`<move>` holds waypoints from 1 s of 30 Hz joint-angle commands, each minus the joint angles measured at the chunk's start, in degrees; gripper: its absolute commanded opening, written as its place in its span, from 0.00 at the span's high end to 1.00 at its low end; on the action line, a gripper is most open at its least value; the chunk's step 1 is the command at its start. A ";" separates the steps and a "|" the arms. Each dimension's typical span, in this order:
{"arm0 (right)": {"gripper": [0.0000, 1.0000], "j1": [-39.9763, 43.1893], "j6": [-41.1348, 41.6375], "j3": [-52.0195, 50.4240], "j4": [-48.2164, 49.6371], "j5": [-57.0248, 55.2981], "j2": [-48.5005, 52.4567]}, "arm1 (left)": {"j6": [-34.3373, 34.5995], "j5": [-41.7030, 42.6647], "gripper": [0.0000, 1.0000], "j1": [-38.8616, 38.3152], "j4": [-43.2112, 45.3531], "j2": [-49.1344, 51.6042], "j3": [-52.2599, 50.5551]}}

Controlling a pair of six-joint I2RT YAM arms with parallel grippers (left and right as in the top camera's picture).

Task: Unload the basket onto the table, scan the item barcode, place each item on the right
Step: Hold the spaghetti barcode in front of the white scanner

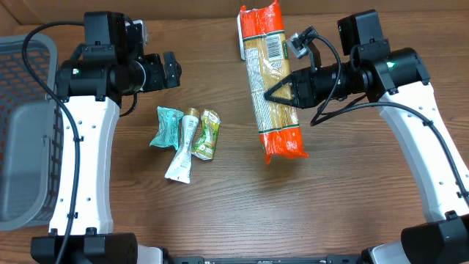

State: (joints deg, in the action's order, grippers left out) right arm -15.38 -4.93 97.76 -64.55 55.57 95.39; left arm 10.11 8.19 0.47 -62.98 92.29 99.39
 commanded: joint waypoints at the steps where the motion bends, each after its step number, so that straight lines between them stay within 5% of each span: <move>1: 0.96 -0.44 -1.07 2.82 0.79 -4.46 -2.38 | -1.31 0.63 0.00 -0.13 0.20 -0.15 0.52; 15: 0.96 -8.96 1.97 2.73 5.97 -59.12 0.42 | -1.31 0.63 0.00 -0.13 0.20 -0.15 0.52; 22: 0.96 -9.05 -0.26 14.84 10.75 -66.45 0.92 | -1.31 0.63 0.00 -0.13 0.20 -0.15 0.52; 30: 0.96 -11.74 -6.12 15.45 21.70 -81.74 6.99 | -1.31 0.63 0.01 -0.13 0.20 -0.15 0.52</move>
State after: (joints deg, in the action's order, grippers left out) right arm -25.82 -8.45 111.39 -45.80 -15.29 99.29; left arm 10.11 8.21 0.47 -62.98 92.29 99.39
